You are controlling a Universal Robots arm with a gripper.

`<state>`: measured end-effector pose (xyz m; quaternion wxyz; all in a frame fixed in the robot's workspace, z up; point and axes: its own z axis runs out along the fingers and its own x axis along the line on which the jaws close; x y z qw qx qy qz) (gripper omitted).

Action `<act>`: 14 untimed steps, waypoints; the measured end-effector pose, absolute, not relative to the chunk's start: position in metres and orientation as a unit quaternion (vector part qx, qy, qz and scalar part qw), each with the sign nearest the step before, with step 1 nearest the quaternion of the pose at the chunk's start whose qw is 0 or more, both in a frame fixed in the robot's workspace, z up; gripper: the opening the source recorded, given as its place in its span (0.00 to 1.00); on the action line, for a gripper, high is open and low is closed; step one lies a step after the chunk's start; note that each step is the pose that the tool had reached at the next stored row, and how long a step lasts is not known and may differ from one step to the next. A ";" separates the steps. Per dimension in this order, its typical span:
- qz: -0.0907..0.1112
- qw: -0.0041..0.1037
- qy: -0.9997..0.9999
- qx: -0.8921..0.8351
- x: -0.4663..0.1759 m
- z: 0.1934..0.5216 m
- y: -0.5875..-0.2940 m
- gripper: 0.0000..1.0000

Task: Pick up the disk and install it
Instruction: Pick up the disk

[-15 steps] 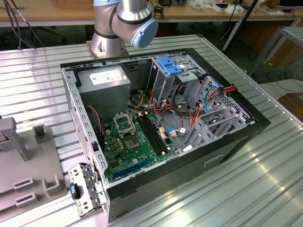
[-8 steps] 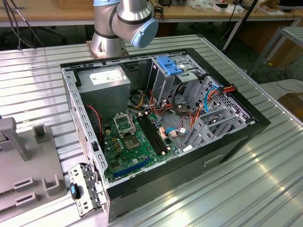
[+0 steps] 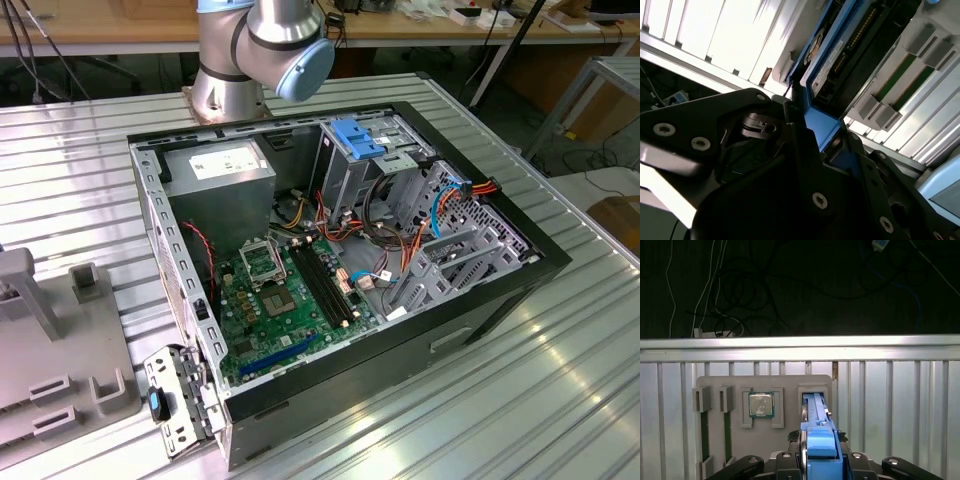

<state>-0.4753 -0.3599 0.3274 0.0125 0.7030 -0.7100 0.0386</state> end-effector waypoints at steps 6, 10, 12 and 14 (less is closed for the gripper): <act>0.039 0.012 -0.710 0.703 -0.475 0.364 -0.360 0.37; 0.039 0.012 -0.710 0.703 -0.475 0.403 -0.360 0.37; 0.039 0.012 -0.710 0.703 -0.475 0.416 -0.360 0.37; 0.039 0.012 -0.710 0.703 -0.475 0.425 -0.360 0.37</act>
